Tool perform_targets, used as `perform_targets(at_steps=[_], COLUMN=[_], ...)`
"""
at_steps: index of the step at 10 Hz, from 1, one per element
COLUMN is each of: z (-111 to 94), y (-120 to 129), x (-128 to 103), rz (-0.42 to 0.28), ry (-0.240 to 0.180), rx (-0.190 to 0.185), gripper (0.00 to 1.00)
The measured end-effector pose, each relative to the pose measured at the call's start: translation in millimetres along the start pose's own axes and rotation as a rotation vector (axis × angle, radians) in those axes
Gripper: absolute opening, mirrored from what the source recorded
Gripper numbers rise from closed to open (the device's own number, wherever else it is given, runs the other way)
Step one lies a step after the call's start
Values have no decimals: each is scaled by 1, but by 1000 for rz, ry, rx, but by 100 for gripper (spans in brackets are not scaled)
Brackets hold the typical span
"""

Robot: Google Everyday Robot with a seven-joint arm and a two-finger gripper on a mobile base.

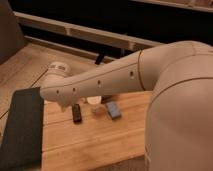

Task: Push the eraser across the table

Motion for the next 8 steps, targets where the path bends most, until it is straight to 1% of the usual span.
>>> perform_targets(at_steps=[1,2,3,4,5,6,7,8], z=[3,11,23,40,48,57,68,76], y=[0,1,4,11,14,16,16,11], x=[2,7,15,26,30,34,38,39], rz=[6,29,65,108,120,121,117,115], ry=[7,25,54,94,113,137,168,192], rx=[-5,-26,-56,-103,-119,-134,-135,-127], gripper=[65,65,65,65,65,65,65,65])
